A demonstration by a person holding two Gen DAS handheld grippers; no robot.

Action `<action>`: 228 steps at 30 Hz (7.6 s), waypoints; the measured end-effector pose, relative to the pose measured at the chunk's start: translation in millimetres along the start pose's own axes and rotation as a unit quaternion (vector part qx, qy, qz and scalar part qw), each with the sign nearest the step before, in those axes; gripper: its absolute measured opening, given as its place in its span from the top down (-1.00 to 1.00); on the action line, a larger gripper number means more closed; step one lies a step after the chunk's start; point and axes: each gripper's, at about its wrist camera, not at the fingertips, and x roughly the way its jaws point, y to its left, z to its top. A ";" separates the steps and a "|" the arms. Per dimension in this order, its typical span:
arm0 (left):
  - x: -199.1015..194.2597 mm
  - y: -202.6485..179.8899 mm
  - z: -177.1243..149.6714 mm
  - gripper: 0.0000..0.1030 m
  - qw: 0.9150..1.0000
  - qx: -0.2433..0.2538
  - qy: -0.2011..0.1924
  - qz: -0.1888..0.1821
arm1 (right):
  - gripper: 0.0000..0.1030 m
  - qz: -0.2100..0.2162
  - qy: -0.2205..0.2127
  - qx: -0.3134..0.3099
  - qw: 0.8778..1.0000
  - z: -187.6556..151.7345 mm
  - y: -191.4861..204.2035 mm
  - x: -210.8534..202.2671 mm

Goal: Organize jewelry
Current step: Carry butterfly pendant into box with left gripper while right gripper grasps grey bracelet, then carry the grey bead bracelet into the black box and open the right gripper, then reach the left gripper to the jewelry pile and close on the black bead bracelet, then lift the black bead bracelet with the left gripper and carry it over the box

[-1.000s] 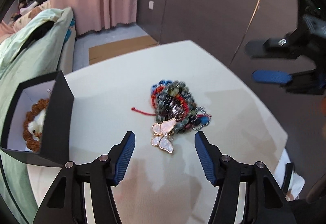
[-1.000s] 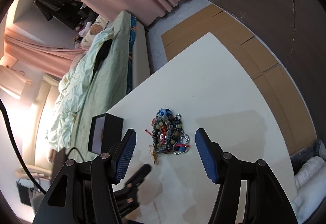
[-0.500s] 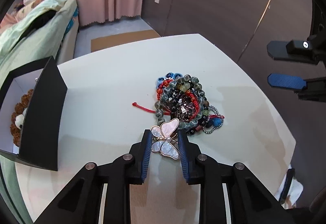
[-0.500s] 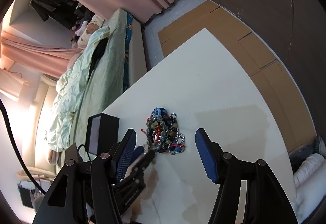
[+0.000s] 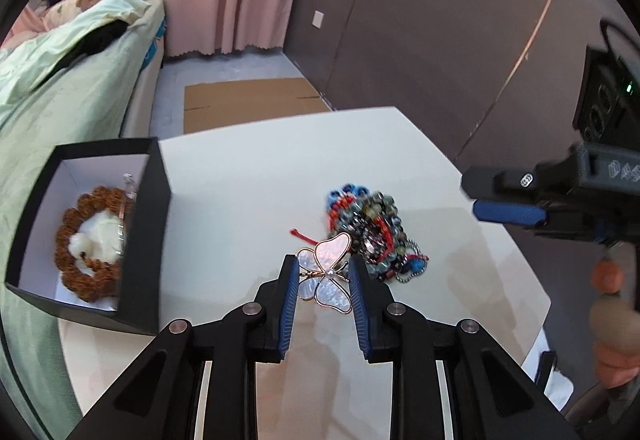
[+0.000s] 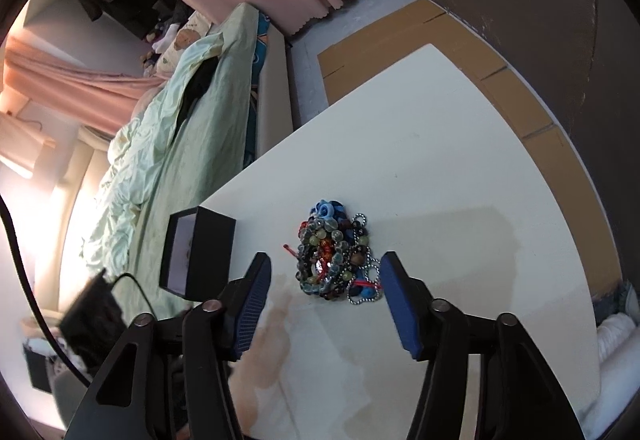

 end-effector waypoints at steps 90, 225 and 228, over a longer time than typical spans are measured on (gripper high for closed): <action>-126.3 165.4 29.6 -0.98 0.962 -0.227 -0.149 0.026 | 0.01 0.165 -0.041 -0.020 0.985 -1.1 122.3 50.7; -102.6 84.0 32.4 0.85 0.979 -0.127 -0.161 -0.020 | 0.82 -0.038 0.058 -0.025 0.997 -0.4 18.0 59.4; -106.2 89.9 30.2 0.85 0.977 -0.132 -0.164 -0.012 | 0.82 -0.019 0.039 -0.031 0.999 -1.8 27.6 46.5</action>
